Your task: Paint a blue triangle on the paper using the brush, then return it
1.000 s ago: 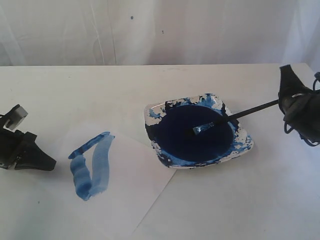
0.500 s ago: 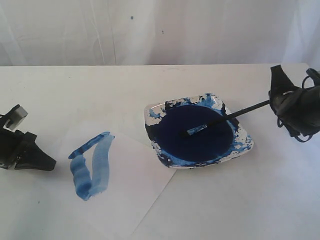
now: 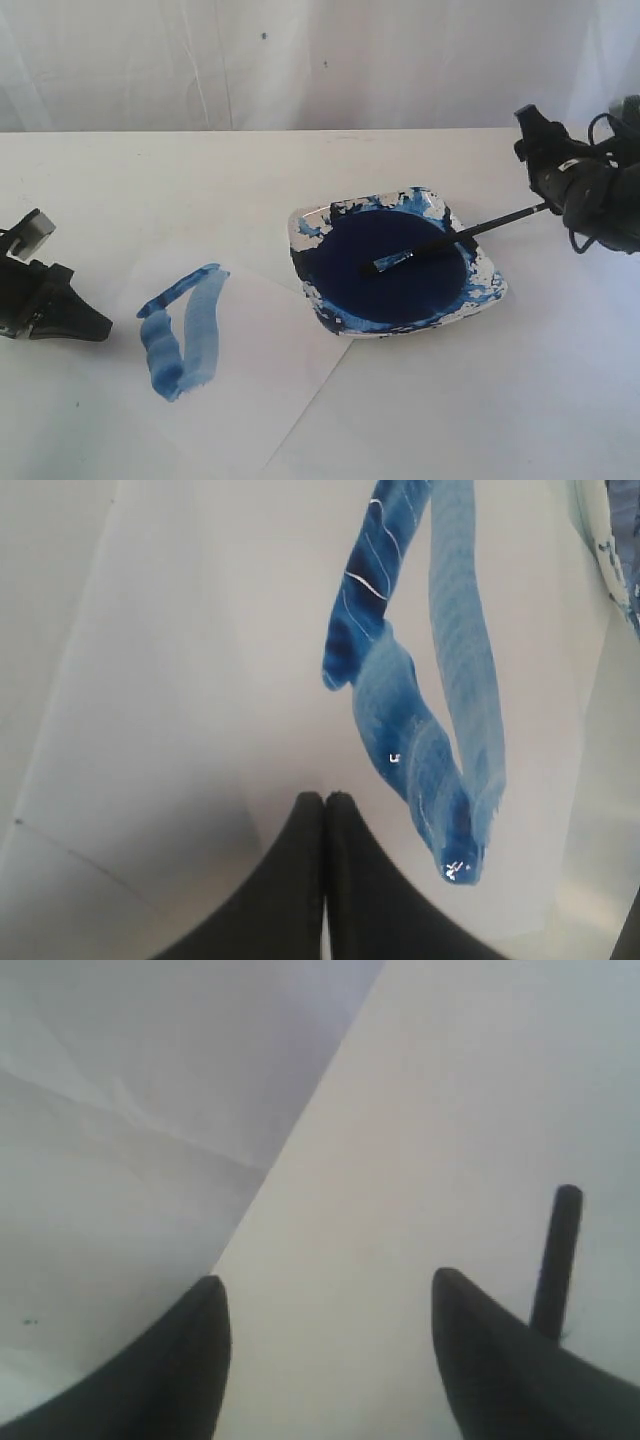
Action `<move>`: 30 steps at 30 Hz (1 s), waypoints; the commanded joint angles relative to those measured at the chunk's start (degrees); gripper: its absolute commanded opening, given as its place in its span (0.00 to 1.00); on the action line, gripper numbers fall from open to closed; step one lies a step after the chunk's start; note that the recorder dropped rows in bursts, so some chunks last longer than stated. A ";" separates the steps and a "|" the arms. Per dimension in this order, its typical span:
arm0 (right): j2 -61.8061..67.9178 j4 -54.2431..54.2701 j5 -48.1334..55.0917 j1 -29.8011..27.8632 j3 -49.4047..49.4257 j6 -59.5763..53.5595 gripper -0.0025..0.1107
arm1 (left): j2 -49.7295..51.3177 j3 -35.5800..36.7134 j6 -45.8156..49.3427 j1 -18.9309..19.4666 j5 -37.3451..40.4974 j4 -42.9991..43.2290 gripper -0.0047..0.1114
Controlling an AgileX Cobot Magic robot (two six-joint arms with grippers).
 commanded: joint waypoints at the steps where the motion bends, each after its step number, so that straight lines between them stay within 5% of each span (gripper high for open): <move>1: -6.43 -2.25 5.61 -0.28 -0.11 -11.65 0.52 | -0.01 0.15 -0.18 -0.11 0.03 -0.35 0.04; 9: -28.86 -2.12 27.95 -0.70 0.00 -43.23 0.48 | -11.61 0.15 7.34 -0.11 1.18 -7.08 0.04; 12: -43.82 -2.12 37.67 -0.70 0.77 -47.36 0.33 | -25.38 0.15 8.34 -0.11 0.52 -8.03 0.04; 17: -67.63 -3.01 36.83 -0.70 12.22 -53.77 0.03 | -47.77 4.97 12.28 -0.11 -7.78 -16.21 0.04; 22: -80.29 -3.01 26.36 -0.70 23.80 -54.44 0.02 | -63.18 10.73 13.46 -0.11 -13.65 -18.66 0.04; 30: -83.52 -3.01 32.61 -0.70 28.20 -54.44 0.02 | -87.56 18.62 13.46 -0.11 -18.84 -18.10 0.04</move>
